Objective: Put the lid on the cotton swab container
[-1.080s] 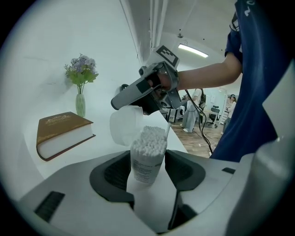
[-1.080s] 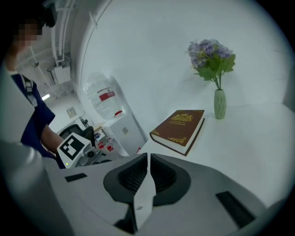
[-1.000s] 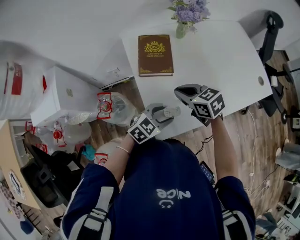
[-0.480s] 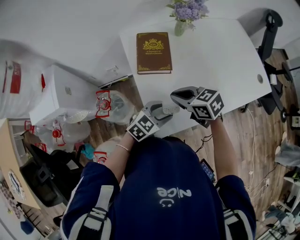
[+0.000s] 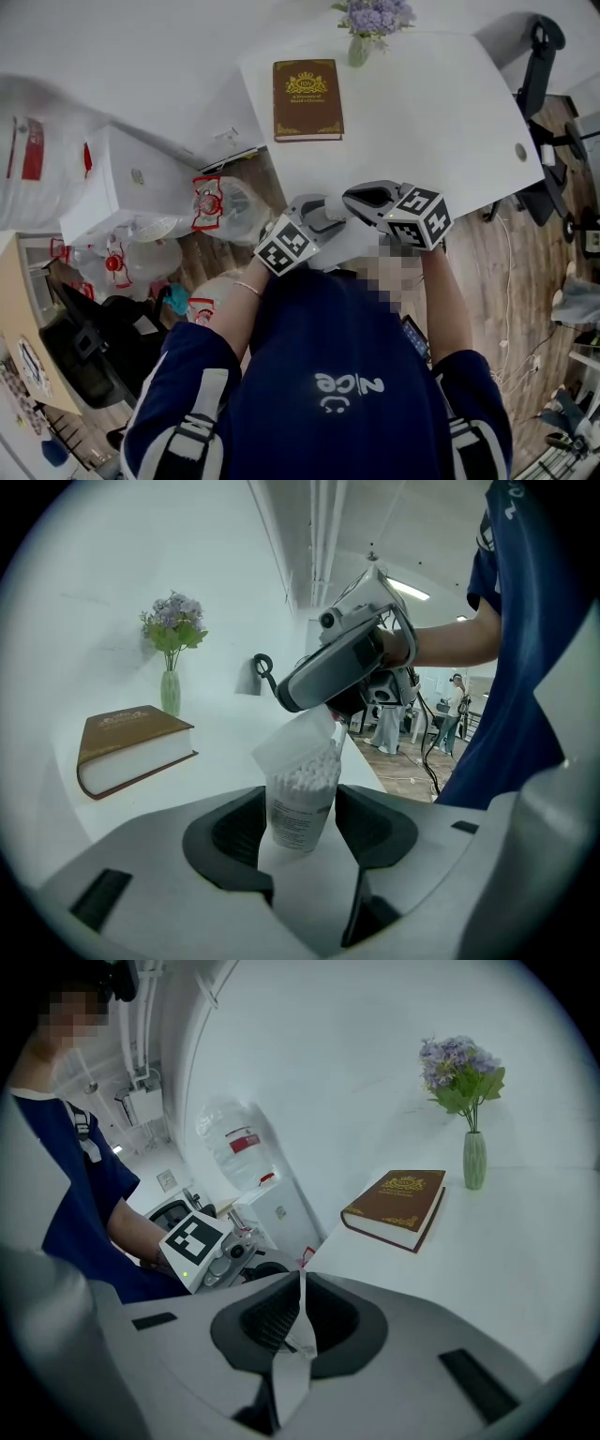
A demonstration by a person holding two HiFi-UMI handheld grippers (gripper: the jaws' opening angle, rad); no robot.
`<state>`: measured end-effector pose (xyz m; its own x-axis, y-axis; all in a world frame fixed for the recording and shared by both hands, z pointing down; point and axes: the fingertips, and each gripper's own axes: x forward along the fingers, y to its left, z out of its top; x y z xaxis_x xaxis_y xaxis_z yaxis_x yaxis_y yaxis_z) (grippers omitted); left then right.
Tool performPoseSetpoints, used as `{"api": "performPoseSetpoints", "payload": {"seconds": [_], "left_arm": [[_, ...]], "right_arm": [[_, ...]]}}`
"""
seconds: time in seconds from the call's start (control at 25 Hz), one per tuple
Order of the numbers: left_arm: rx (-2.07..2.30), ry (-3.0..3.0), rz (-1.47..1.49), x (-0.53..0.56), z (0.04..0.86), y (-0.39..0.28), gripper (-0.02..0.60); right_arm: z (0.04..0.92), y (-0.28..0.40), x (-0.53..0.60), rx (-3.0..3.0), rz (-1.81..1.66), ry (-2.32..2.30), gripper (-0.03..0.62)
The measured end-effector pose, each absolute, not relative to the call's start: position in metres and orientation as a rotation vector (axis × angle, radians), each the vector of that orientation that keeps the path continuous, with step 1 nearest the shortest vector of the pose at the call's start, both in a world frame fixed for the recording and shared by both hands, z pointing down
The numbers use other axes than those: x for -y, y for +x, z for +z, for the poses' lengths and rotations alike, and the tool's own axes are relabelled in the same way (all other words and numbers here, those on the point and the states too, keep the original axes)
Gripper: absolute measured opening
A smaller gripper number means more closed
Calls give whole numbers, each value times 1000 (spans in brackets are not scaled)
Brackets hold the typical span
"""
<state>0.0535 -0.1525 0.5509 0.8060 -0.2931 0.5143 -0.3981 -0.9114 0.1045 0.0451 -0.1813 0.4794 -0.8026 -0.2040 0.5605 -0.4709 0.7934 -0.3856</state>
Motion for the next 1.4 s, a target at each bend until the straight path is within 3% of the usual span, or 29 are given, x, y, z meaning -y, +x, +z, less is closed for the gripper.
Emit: {"api": "performPoseSetpoints", "payload": {"seconds": [0.6,1.4], "left_arm": [[560,2790,764,151,552,54,249],[569,2781,780,151,553,54,250]], "right_arm": [[480,48,163,2494,694,620,54],[482,51,152,2509,389,970,54]]}}
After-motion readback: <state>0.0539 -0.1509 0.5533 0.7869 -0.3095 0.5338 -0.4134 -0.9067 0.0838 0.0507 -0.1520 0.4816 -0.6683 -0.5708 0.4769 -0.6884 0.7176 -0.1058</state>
